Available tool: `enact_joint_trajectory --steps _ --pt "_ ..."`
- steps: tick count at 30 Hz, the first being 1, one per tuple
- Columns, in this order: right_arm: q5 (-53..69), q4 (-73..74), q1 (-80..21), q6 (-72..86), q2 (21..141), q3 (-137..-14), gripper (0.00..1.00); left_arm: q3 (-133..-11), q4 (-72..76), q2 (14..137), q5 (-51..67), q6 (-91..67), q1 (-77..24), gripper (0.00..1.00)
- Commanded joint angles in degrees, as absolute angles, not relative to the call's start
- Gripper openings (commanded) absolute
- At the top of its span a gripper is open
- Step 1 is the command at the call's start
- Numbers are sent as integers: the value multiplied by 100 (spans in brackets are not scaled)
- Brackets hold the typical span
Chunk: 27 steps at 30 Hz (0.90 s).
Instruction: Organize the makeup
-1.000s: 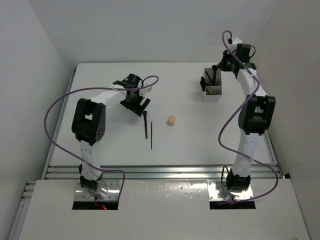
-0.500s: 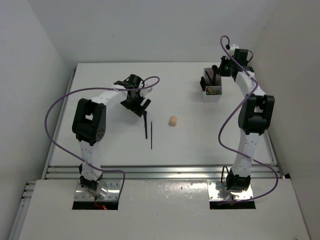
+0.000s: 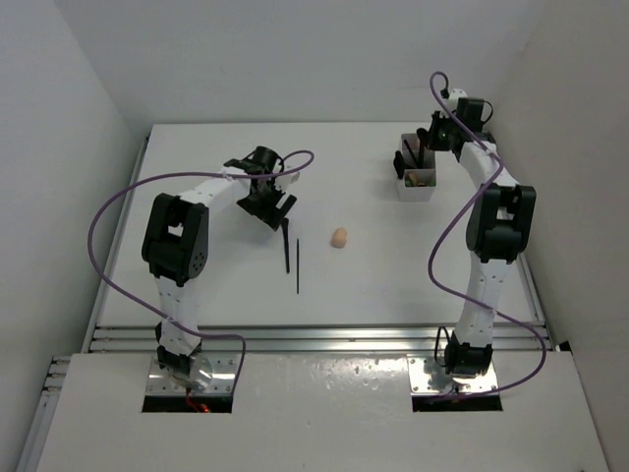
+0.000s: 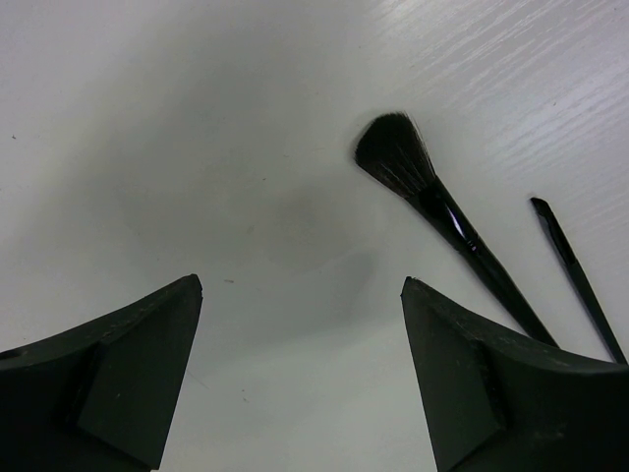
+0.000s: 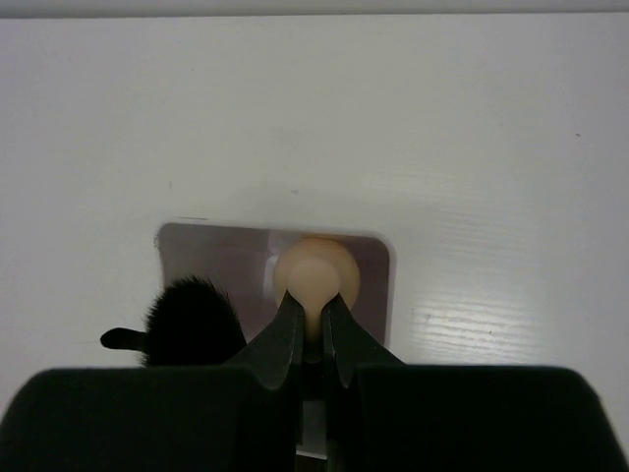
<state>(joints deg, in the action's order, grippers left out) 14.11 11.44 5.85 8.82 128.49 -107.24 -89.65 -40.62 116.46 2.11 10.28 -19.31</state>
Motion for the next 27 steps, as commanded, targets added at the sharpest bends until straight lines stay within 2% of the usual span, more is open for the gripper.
enact_joint_trajectory --steps 1,3,8,9,12,18,23,27 --pt "1485 1107 545 967 12973 -10898 2 -9158 -4069 11725 193 1081 -1995 89" --pt "1485 1142 562 958 12964 -10907 6 -9158 -4069 11725 193 1081 -1995 89" --pt "1468 1222 562 853 12841 -10890 43 -9158 -4069 11725 193 1134 -1995 89" --pt "1468 1213 562 809 12771 -10872 46 -9158 -4069 11725 193 1134 -1995 89" --pt "1363 1239 562 651 12639 -10916 52 -9158 -4069 11725 193 1134 -1995 89" --pt "1222 1204 562 457 12244 -10837 53 -9158 -4069 11725 193 1134 -1995 89" --pt "1195 1143 449 405 11516 -10495 57 -9158 -4069 11725 193 1134 -1995 89" --pt "793 1300 98 44 10700 -10003 64 -9158 -4069 11672 193 1134 -1995 89"
